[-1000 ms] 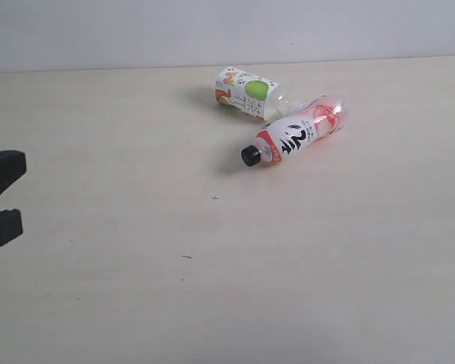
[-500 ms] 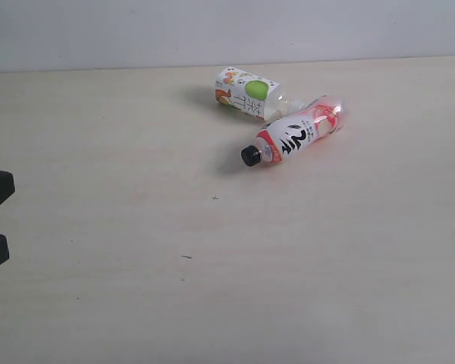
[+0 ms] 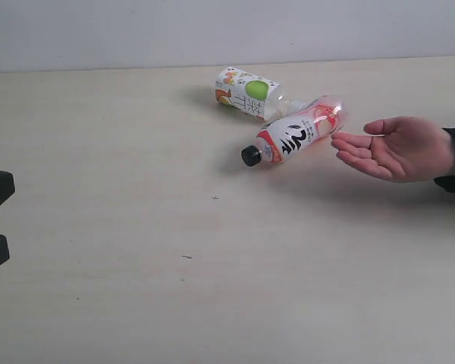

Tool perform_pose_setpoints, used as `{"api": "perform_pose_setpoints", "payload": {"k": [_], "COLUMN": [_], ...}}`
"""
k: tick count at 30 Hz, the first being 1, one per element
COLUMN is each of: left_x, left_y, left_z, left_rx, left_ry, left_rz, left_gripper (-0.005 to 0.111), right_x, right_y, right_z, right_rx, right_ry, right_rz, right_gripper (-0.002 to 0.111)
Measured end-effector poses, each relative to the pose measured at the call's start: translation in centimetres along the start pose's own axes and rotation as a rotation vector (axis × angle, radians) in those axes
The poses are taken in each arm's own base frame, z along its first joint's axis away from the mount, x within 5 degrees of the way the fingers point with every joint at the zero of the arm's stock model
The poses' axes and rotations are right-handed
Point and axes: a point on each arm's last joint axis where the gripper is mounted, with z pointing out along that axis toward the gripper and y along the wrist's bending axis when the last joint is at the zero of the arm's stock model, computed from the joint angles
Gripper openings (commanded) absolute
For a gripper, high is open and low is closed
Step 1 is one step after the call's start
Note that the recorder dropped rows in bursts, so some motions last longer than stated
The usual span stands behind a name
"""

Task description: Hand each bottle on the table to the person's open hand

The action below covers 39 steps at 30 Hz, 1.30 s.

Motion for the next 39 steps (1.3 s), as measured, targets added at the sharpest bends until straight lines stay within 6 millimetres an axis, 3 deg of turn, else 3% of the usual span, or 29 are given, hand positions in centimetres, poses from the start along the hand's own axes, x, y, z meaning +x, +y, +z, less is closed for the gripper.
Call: {"api": "perform_pose_setpoints", "payload": {"k": [6,10,14,17,19,20,22,24,25,26,27,29,32,36,39], "left_x": [0.0,0.0,0.0,0.0,0.0,0.0,0.0,0.0,0.0,0.0,0.0,0.0,0.0,0.0,0.0], "left_y": [0.0,0.0,0.0,0.0,0.0,0.0,0.0,0.0,0.0,0.0,0.0,0.0,0.0,0.0,0.0], "left_z": [0.0,0.0,0.0,0.0,0.0,0.0,0.0,0.0,0.0,0.0,0.0,0.0,0.0,0.0,0.0], "left_rx": [0.0,0.0,0.0,0.0,0.0,0.0,0.0,0.0,0.0,0.0,0.0,0.0,0.0,0.0,0.0], "left_ry": [0.0,0.0,0.0,0.0,0.0,0.0,0.0,0.0,0.0,0.0,0.0,0.0,0.0,0.0,0.0], "left_rz": [0.0,0.0,0.0,0.0,0.0,0.0,0.0,0.0,0.0,0.0,0.0,0.0,0.0,0.0,0.0], "left_gripper": [0.0,0.0,0.0,0.0,0.0,0.0,0.0,0.0,0.0,0.0,0.0,0.0,0.0,0.0,0.0], "right_x": [-2.0,-4.1,-9.0,-12.9,-14.8,-15.5,-15.5,-14.8,-13.4,-13.3,-12.1,-10.4,-8.1,-5.7,-4.1], "right_y": [-0.7,-0.9,-0.2,0.6,1.0,1.4,1.9,2.4,2.7,2.8,2.9,2.8,2.6,2.6,3.3], "right_z": [-0.3,-0.8,-0.6,1.6,4.7,8.7,12.7,17.0,20.8,22.2,24.9,28.3,32.0,34.8,36.1], "right_rx": [0.046,0.049,0.038,0.066,0.087,0.096,0.071,0.014,-0.065,-0.099,-0.184,-0.32,-0.566,-0.84,-0.968], "right_ry": [-0.234,-0.389,-0.474,-0.44,-0.344,-0.197,-0.017,0.196,0.417,0.486,0.659,0.848,1.003,1.052,1.031], "right_rz": [0.292,0.394,0.365,0.252,0.174,0.111,-0.002,-0.152,-0.286,-0.338,-0.442,-0.585,-0.803,-1.018,-1.123], "right_gripper": [0.0,0.0,0.0,0.0,0.0,0.0,0.0,0.0,0.0,0.0,0.0,0.0,0.0,0.001,0.011]}}
